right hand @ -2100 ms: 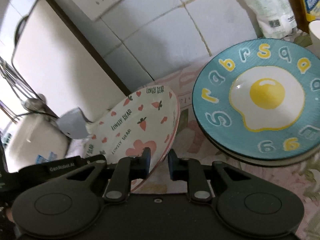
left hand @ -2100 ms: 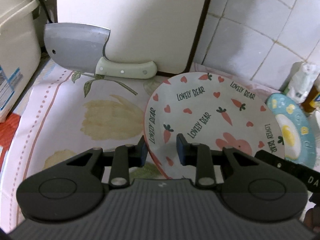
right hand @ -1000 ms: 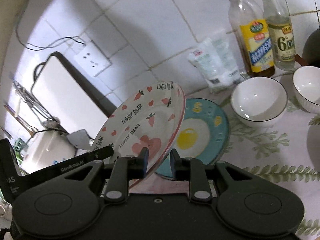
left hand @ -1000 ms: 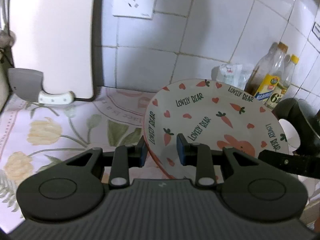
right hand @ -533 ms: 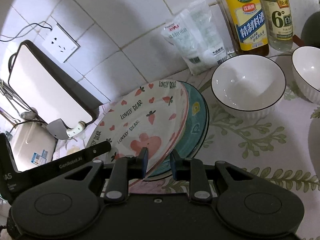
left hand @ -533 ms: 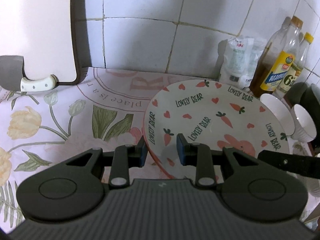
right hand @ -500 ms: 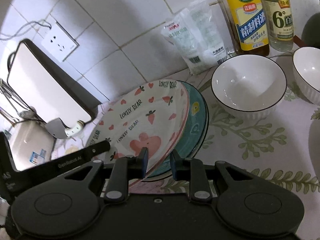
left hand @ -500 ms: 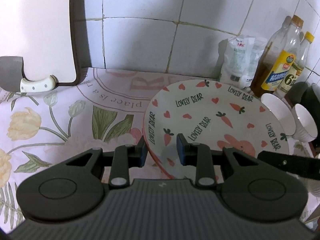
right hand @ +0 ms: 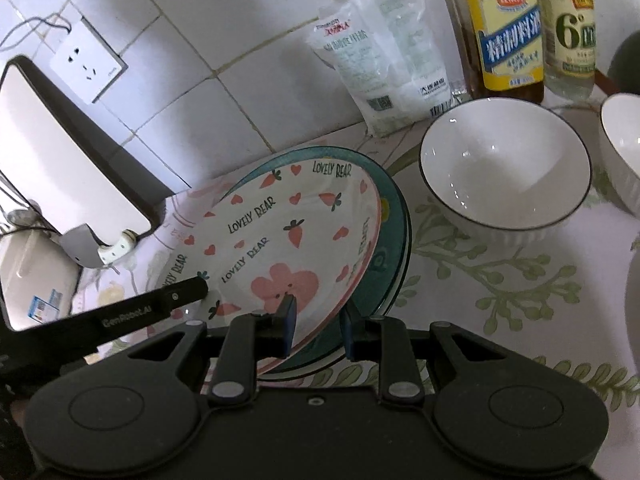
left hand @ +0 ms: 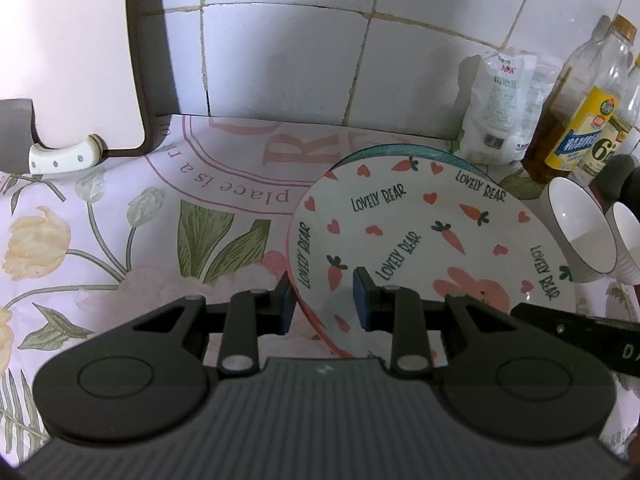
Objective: Organize plates and bowls
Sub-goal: 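Lift the bunny plate with both grippers and lower it onto the blue plate, then open both grippers and pull back from the plate stack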
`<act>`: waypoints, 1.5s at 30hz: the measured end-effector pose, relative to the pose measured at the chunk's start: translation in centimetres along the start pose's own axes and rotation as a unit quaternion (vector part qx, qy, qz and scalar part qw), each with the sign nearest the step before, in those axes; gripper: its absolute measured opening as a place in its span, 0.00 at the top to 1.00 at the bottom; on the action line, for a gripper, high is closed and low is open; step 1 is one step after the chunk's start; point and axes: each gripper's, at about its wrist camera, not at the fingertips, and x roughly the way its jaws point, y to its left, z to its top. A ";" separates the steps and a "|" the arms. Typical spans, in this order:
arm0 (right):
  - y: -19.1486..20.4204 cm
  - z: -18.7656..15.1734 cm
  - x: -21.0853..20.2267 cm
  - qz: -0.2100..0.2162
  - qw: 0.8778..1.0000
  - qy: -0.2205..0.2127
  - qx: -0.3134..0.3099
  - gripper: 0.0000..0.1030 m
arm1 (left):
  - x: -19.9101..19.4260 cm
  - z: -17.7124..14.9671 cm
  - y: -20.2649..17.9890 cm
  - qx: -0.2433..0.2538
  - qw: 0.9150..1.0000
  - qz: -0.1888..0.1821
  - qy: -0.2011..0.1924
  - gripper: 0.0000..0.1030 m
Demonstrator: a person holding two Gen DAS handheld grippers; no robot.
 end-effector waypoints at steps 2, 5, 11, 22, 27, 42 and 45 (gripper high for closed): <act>0.8 0.0 0.0 -0.021 1.000 -0.001 -0.019 0.73 | 0.3 0.1 0.2 -0.012 1.000 -0.004 0.008 0.73; 2.0 -0.1 0.0 -0.051 0.997 -0.011 -0.050 0.72 | 0.6 0.2 0.5 -0.034 0.999 -0.013 0.018 0.73; 2.2 0.4 0.4 -0.074 0.995 -0.010 -0.060 0.70 | 1.0 0.8 0.3 -0.048 0.998 -0.006 0.046 0.73; 3.5 1.0 1.0 -0.111 0.990 0.001 -0.087 0.65 | 1.6 1.8 -0.4 -0.071 0.994 0.026 0.082 0.73; 4.6 0.8 0.6 -0.140 0.983 0.024 -0.114 0.64 | 1.3 1.4 -0.5 -0.082 0.993 0.026 0.085 0.73; 5.2 -1.0 -2.2 -0.138 0.980 0.005 -0.143 0.60 | -3.9 -0.1 -2.5 -0.034 0.997 0.025 0.071 0.69; 5.3 -1.7 -3.9 -0.131 0.981 0.000 -0.141 0.55 | -6.5 -0.3 -3.4 -0.012 0.998 0.018 0.067 0.63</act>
